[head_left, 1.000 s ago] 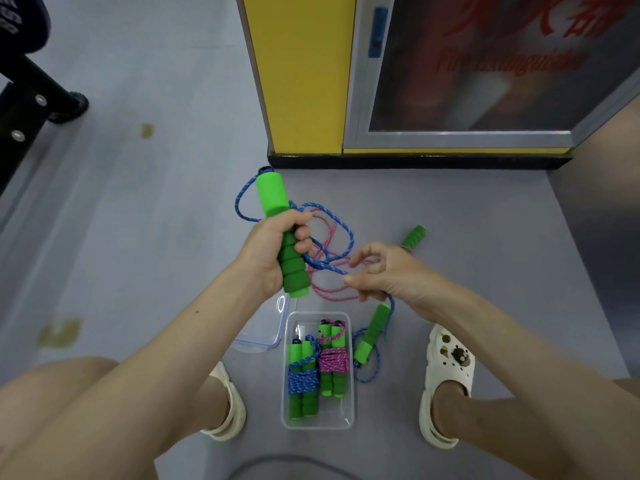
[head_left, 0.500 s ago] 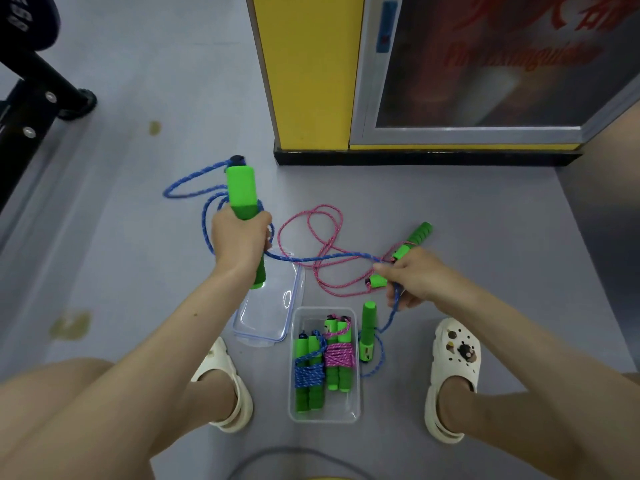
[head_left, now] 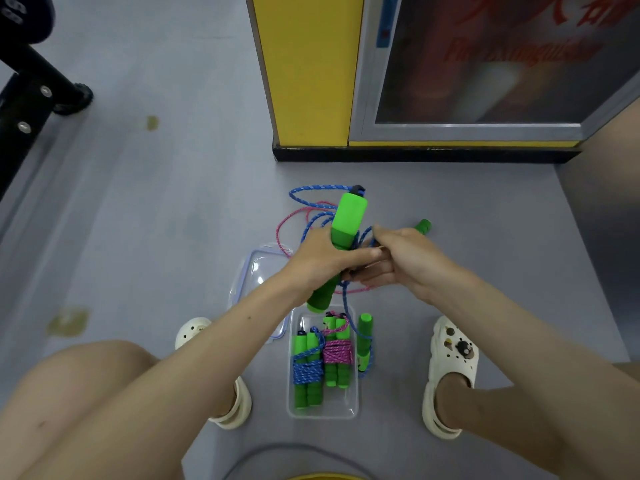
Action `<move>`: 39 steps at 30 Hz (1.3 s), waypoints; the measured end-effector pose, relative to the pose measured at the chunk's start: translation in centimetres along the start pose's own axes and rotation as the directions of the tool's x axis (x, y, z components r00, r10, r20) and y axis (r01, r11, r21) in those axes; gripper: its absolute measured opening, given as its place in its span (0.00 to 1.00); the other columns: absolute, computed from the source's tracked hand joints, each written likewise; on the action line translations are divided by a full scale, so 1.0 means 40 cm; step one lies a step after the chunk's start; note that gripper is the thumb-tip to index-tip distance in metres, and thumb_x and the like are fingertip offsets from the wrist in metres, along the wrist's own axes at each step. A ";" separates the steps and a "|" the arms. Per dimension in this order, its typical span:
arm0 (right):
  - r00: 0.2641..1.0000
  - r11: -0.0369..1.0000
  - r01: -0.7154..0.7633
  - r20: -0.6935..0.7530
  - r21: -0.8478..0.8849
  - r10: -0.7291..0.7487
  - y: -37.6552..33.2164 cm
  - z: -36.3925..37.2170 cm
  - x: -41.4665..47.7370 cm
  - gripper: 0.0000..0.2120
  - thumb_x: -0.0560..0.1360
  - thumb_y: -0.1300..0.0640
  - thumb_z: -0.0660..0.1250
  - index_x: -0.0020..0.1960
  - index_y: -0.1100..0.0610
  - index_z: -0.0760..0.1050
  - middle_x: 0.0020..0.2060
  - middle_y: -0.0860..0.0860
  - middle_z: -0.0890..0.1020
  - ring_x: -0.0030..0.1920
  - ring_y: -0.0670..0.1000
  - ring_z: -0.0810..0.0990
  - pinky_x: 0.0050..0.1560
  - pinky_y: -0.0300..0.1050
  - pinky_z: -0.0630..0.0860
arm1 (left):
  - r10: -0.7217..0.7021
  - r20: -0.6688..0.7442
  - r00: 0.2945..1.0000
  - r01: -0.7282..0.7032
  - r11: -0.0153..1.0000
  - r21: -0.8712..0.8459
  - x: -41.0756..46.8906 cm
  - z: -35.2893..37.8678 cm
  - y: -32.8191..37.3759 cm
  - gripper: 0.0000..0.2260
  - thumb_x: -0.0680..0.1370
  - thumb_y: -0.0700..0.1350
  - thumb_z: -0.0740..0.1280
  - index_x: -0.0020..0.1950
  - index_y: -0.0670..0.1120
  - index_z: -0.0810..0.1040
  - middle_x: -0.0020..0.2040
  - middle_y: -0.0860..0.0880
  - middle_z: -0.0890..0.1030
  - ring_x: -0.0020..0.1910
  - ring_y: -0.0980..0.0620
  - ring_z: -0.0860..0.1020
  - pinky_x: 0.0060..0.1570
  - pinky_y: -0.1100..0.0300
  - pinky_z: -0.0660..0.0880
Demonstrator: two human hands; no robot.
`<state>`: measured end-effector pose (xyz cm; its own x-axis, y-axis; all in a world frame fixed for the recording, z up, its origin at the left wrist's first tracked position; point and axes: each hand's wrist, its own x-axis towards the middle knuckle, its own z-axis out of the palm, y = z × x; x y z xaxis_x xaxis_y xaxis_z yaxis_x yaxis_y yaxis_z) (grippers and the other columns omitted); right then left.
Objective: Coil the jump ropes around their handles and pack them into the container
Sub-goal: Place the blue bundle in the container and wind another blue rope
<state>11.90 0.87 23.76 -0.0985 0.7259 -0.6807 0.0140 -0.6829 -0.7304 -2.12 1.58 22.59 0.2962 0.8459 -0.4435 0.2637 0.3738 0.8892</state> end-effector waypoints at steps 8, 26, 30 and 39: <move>0.999 0.999 0.050 0.006 0.017 -0.051 0.012 -0.009 0.003 0.23 0.81 0.40 0.45 0.59 0.55 0.70 0.41 0.64 0.84 0.40 0.61 0.85 0.39 0.48 0.81 | -0.053 -0.122 0.991 0.064 0.994 0.089 0.017 0.003 -0.017 0.10 0.68 0.37 0.75 0.43 0.36 0.75 0.33 0.43 0.75 0.30 0.49 0.73 0.34 0.56 0.73; 0.981 0.916 -0.042 0.157 -0.398 0.113 0.070 0.022 0.018 0.28 0.66 0.61 0.75 0.62 0.56 0.66 0.51 0.57 0.83 0.53 0.51 0.79 0.58 0.44 0.72 | -0.156 -0.166 0.974 0.022 0.790 -0.612 0.007 -0.031 0.039 0.10 0.76 0.35 0.64 0.35 0.42 0.72 0.26 0.49 0.74 0.26 0.51 0.76 0.34 0.60 0.76; 0.985 0.852 0.024 0.158 -0.522 0.069 0.062 0.006 0.011 0.05 0.74 0.60 0.70 0.49 0.57 0.76 0.25 0.49 0.81 0.34 0.47 0.80 0.48 0.40 0.72 | -0.143 -0.229 0.963 -0.046 0.747 -0.663 0.008 -0.067 0.050 0.09 0.76 0.35 0.65 0.37 0.42 0.71 0.24 0.50 0.71 0.21 0.53 0.70 0.31 0.60 0.75; 0.988 0.804 -0.139 -0.136 -0.578 0.073 0.046 -0.066 0.005 0.08 0.74 0.57 0.69 0.48 0.63 0.81 0.38 0.53 0.78 0.40 0.47 0.74 0.36 0.37 0.67 | -0.167 -0.542 0.823 -0.193 0.816 -0.545 -0.006 -0.195 0.031 0.10 0.75 0.35 0.67 0.37 0.44 0.69 0.23 0.51 0.71 0.21 0.53 0.67 0.26 0.62 0.69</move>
<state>14.52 -0.01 22.14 0.0385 0.6785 -0.7336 0.6002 -0.6026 -0.5259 -9.01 4.79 24.69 -0.2979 0.8404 -0.4528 -0.3425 0.3486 0.8724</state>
